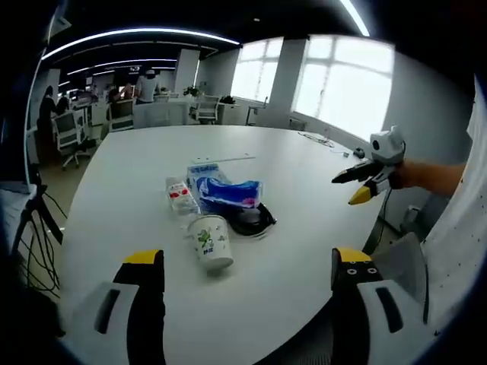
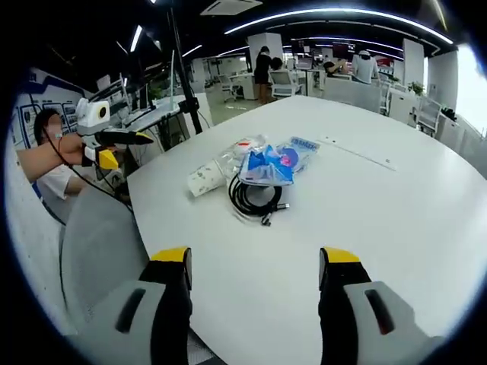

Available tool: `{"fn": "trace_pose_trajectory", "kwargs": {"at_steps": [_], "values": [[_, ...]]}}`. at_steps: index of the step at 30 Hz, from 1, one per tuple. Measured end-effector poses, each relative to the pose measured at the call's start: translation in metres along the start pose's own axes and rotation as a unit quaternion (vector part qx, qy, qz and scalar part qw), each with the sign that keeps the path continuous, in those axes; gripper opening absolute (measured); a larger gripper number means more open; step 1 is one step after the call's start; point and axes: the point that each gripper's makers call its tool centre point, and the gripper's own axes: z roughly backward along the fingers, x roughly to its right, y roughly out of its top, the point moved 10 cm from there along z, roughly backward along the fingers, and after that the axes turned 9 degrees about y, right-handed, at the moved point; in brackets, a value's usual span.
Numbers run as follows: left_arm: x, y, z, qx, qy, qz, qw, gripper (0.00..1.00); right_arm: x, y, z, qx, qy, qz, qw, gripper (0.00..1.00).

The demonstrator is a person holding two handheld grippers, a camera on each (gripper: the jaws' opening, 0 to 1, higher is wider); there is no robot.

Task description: Arrange the tabletop items into an orderly group along one side of the table until the central work area is clear of visible clutter.

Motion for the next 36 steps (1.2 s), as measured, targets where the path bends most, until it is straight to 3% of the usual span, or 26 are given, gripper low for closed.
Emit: {"fn": "trace_pose_trajectory", "kwargs": {"at_steps": [15, 36], "values": [[-0.0025, 0.0049, -0.0027, 0.005, -0.004, 0.0, 1.0, 0.93, 0.0022, 0.0072, 0.0013, 0.002, -0.004, 0.003, 1.0, 0.67], [-0.0019, 0.0009, 0.0016, 0.009, -0.003, 0.004, 0.9999, 0.93, -0.0017, 0.0043, 0.0005, 0.001, -0.004, 0.0, 1.0, 0.67]]}}
